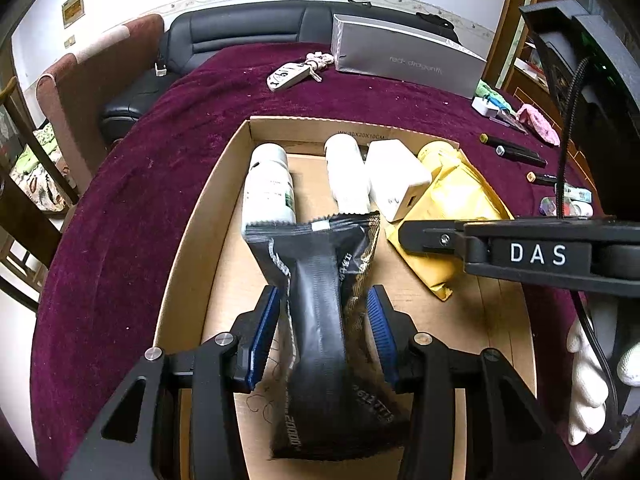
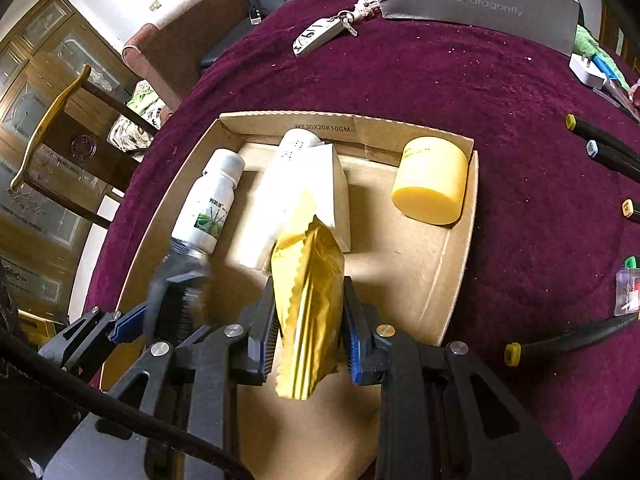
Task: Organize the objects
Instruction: 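Open the right gripper to drop the yellow packet while the left releases the black bag in the tray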
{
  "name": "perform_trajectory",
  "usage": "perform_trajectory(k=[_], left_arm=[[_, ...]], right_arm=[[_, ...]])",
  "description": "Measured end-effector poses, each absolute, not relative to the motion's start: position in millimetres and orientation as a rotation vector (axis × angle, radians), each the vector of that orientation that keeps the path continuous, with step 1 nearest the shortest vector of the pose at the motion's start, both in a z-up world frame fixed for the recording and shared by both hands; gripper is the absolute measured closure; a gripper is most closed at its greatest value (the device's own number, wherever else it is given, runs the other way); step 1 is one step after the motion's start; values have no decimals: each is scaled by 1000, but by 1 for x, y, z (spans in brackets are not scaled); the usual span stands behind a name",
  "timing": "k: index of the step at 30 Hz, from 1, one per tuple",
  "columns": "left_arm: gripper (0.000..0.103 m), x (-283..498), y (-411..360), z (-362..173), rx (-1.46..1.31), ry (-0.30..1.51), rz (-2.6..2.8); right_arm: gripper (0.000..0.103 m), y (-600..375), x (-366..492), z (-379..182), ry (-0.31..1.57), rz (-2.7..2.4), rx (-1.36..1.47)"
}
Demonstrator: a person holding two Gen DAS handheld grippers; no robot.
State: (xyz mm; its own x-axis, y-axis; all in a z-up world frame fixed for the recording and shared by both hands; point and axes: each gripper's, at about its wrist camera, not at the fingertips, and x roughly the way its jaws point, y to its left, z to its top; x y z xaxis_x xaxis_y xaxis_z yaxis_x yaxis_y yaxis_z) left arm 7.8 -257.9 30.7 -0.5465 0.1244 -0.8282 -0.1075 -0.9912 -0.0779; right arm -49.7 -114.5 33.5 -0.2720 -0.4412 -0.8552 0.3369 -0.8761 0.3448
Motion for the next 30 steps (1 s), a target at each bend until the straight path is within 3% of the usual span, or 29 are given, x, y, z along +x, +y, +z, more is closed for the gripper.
perform_trajectory(k=[5,13,21,30], left_arm=[[57,6,-259,30,-1439,-46,2644],[57,6,-261,29,-1440,-75,2645],[57,8,-264,33,-1410,-107,2658],[56,18,-269,45,-1347,-157,2690]], right_arm=[[77,-113,-52,30,-139,-2173,1514],[76,-112,-52,30,-141,-2176,1511],[63,-100,-55,47,-186,-2222,1462],[56,-81,-53,75,-234,-2301,1378]])
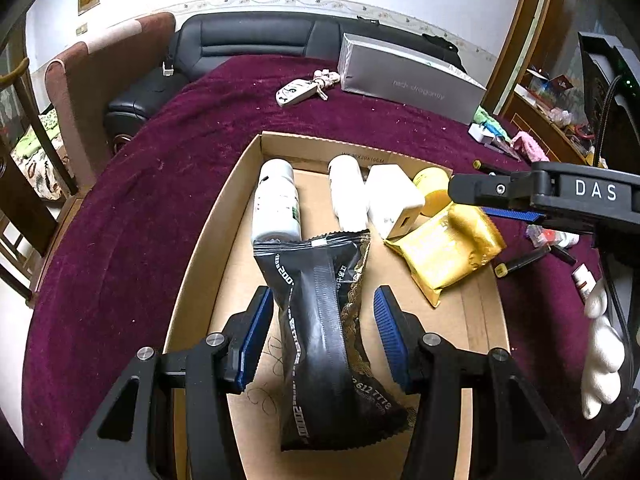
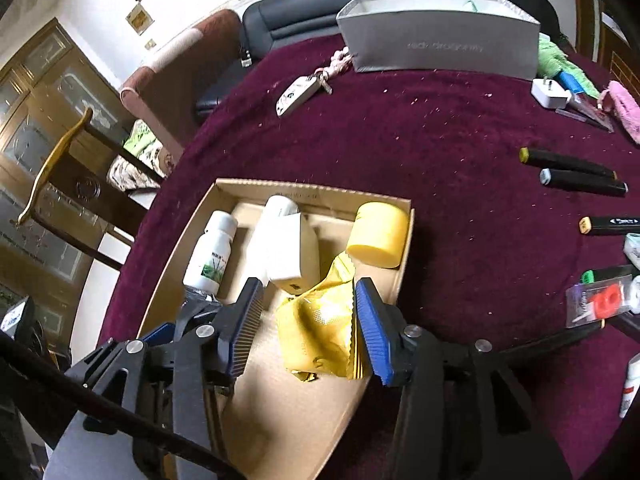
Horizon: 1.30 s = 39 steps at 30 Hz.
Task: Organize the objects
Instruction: 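Open the right gripper to drop the yellow packet while the left releases the black bag in the tray, then grasp the white red-labelled bottle on the table with the right gripper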
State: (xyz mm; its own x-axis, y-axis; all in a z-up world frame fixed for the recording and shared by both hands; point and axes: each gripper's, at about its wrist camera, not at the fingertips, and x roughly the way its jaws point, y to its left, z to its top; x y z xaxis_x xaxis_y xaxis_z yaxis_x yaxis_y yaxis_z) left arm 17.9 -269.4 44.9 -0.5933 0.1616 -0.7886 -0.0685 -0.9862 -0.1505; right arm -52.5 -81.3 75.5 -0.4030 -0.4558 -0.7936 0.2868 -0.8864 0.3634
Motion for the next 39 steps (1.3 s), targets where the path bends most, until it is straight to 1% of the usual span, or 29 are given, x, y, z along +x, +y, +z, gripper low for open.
perform_trajectory(k=[1,3,4,8,12,18,22,24,29,39], left_arm=[[56,19,-270,46,-1343,-161,2692],[51,22,-270,47,-1337,-168,2695],[50,24,-271,48,-1334,-173,2697],[50,30,-273,50,-1326,-193,2700],[46,38,-274,52,-1322,-208,2704],[46,53,-264,63,-1294,-205,2699],[46,62,-246,75,-1259,-157,2692],[44,66,-234,80,-1240,-127,2687],[43,72,-200,92,-1202,-47,2664],[43,69,-125,95,-1201,115,2582]], right_arm=[[56,-80,-52,77,-240,-2306,1372],[56,-79,-51,79,-253,-2309,1365],[56,-78,-50,79,-257,-2310,1363],[56,-75,-44,83,-262,-2319,1352],[56,-69,-40,83,-263,-2322,1348],[56,-53,-22,82,-260,-2332,1338],[56,-31,-9,84,-269,-2368,1320],[56,-12,-2,87,-295,-2391,1310],[54,37,9,91,-367,-2458,1296],[51,160,21,82,-607,-2578,1282]])
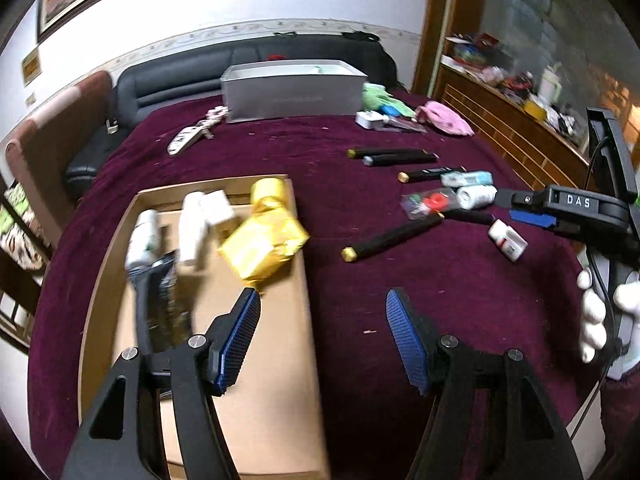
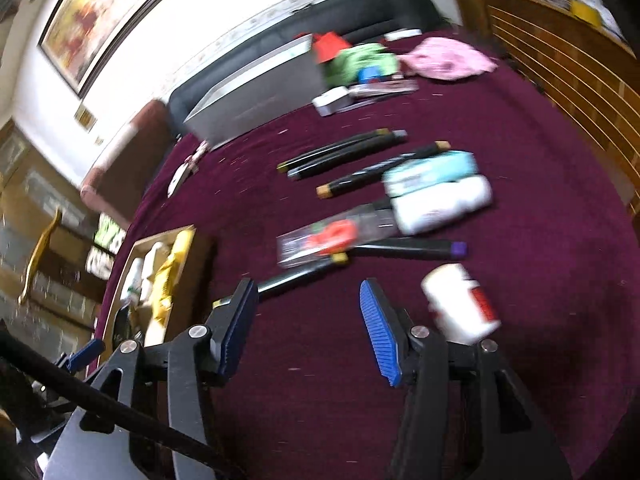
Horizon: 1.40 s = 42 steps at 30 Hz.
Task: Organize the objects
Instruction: 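Grasp the white red-labelled bottle on the table with the right gripper, then grasp the black yellow-capped marker with the left gripper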
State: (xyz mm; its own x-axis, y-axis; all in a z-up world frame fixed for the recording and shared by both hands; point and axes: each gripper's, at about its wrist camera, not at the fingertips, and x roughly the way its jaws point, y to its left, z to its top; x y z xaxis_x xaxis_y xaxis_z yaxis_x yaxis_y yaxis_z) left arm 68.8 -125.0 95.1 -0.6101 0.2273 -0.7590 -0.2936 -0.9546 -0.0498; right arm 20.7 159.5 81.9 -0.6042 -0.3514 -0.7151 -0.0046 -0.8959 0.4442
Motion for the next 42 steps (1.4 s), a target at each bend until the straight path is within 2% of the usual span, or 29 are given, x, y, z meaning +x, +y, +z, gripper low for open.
perform_trajectory(k=[5,12,19,26,28,29,30,33,38,40,41,42], left_arm=[[43,62,-95,88,-1229,151,2528],[44,51,-70,69,-1305,146,2457],[44,45,-54,62,-1319,182,2432],[44,12,-34,50,-1321,327,2440],[44,1,-28,46,-1329,366,2446],[44,-3,-26,44,-1334,373,2442],[44,-7,-23,41,-1337,376,2432],[44,-17,-15,34,-1335,401,2405],[44,-32,5,16,-1289,571,2361],[44,-35,9,14,-1257,584,2351],[47,-36,8,14,-1272,570,2334],[54,-37,6,14,-1307,518,2299]], right_arm=[[51,210,22,72,-700,-2621,1284],[49,252,23,53,-733,-2664,1336],[49,243,16,36,-630,-2631,1385],[49,205,14,30,-389,-2670,1397],[55,197,13,30,-333,-2687,1395],[67,195,13,29,-320,-2694,1392],[71,194,12,28,-320,-2686,1398],[71,195,11,26,-344,-2667,1398],[71,199,11,22,-383,-2638,1412],[71,202,11,21,-407,-2630,1405],[71,203,11,21,-421,-2625,1404],[71,204,11,21,-428,-2621,1405]])
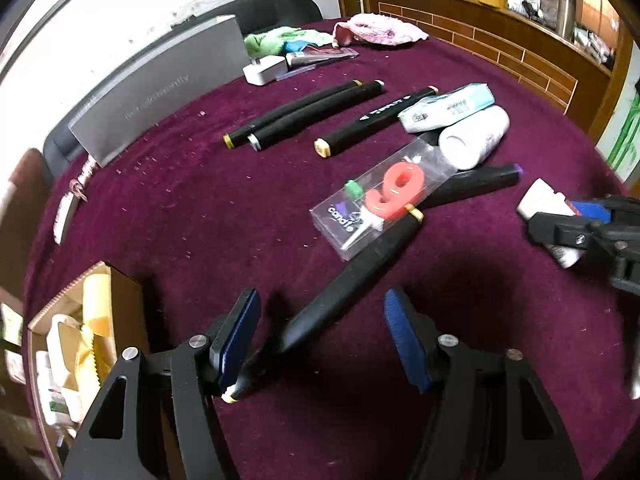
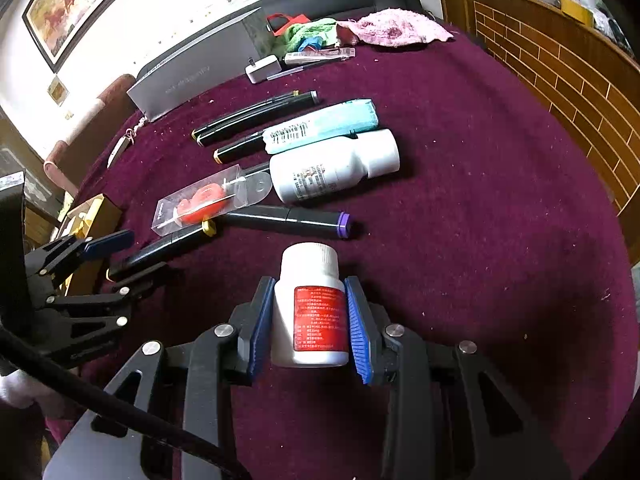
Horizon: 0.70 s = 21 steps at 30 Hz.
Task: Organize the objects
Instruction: 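Grasp the black yellow-capped marker with the left gripper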
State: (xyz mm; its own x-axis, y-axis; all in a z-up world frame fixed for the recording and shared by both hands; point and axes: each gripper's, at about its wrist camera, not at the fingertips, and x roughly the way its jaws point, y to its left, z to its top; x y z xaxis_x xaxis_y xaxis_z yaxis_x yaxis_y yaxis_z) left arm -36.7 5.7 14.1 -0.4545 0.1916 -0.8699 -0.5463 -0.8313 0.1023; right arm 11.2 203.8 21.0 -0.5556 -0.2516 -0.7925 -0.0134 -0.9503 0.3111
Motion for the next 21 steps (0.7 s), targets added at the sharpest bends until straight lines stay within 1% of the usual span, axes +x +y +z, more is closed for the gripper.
perform_trajectory(k=[1,2,3,4,6,8,11,16,17,19,20,21], left_arm=[[62,-37,3,14,-1332,461,2265],[73,-35,0,16,-1347,405,2230],[77,-32,-1,16,-1353,411,2216],[78,-27,-1,17,-1351,426,2209],[79,-20,-1,17,-1355,418,2190],[79,-17,3,17,-1344,450,2196],[78,-14,16,16,-1293,512,2238],[76,-11,30,14,-1198,558,2318],[77,-12,30,14,-1197,548,2327],[81,-13,23,15,-1239,454,2308],[90,-13,19,16,-1259,412,2289],[92,-10,16,17,-1270,384,2276]], right_arm=[[71,204,11,21,-430,-2620,1404],[71,203,11,21,-429,-2619,1404],[71,203,11,21,-427,-2619,1404],[71,203,11,21,-426,-2619,1402],[71,203,12,21,-427,-2621,1397],[71,203,12,21,-430,-2624,1394],[71,202,11,21,-426,-2629,1394],[71,202,11,21,-439,-2627,1401],[71,202,11,21,-440,-2629,1402],[71,201,11,21,-441,-2633,1406],[71,201,11,21,-440,-2635,1408],[71,201,11,22,-437,-2635,1411]])
